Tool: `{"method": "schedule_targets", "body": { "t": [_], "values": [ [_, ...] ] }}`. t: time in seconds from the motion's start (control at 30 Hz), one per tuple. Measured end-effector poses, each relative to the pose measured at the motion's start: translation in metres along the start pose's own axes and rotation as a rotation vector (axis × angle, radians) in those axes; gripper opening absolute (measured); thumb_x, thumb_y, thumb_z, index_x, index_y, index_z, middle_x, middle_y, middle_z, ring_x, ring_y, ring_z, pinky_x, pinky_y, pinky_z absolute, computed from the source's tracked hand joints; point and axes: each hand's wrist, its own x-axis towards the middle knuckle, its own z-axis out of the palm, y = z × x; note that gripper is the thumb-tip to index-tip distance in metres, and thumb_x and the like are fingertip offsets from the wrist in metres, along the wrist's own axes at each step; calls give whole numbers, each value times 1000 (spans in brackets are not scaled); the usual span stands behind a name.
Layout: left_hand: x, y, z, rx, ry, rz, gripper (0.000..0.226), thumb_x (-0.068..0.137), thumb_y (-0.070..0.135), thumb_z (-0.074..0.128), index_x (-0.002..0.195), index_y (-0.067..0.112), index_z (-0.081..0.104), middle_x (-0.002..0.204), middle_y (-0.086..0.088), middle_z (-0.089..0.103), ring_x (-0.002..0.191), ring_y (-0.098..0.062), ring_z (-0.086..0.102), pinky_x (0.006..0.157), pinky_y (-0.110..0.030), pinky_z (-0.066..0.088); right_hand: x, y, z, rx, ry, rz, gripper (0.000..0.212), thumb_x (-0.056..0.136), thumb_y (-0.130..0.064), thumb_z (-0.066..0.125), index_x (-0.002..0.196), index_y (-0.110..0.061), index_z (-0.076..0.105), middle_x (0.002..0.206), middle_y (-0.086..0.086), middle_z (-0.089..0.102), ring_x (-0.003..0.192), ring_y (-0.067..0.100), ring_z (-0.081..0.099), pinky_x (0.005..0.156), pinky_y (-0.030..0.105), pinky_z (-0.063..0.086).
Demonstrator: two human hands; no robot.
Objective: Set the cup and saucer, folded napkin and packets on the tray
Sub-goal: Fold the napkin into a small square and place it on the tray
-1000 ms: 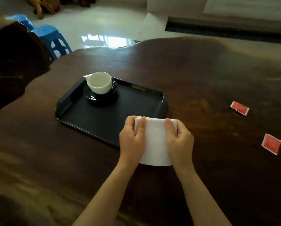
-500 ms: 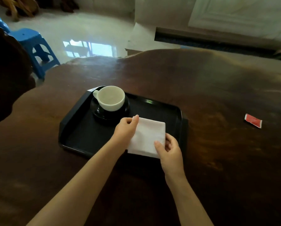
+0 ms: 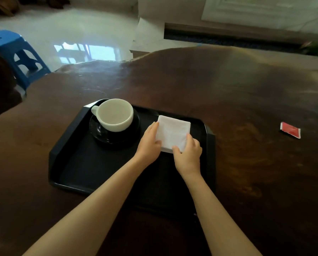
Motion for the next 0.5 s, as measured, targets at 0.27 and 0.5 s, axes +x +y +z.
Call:
{"method": "schedule_targets", "body": {
  "t": [0.27,0.5],
  "values": [
    [-12,-18,21,475,71,98,57,96,7,33,148,8,11,159,-7,2,142,-23,13,114,-35,18,-11,20,8,-409,-10,-230,55,96,-30,44,143,-8,28,148,8,33,130,23,32,106,33,33],
    [-5,-10,13,521,14,74,58,94,6,35,148,10,14,159,-6,7,136,-24,20,107,-34,24,-14,21,6,-409,-26,-247,56,95,-26,48,143,-5,27,148,10,33,127,23,33,106,31,33]
  ]
}}
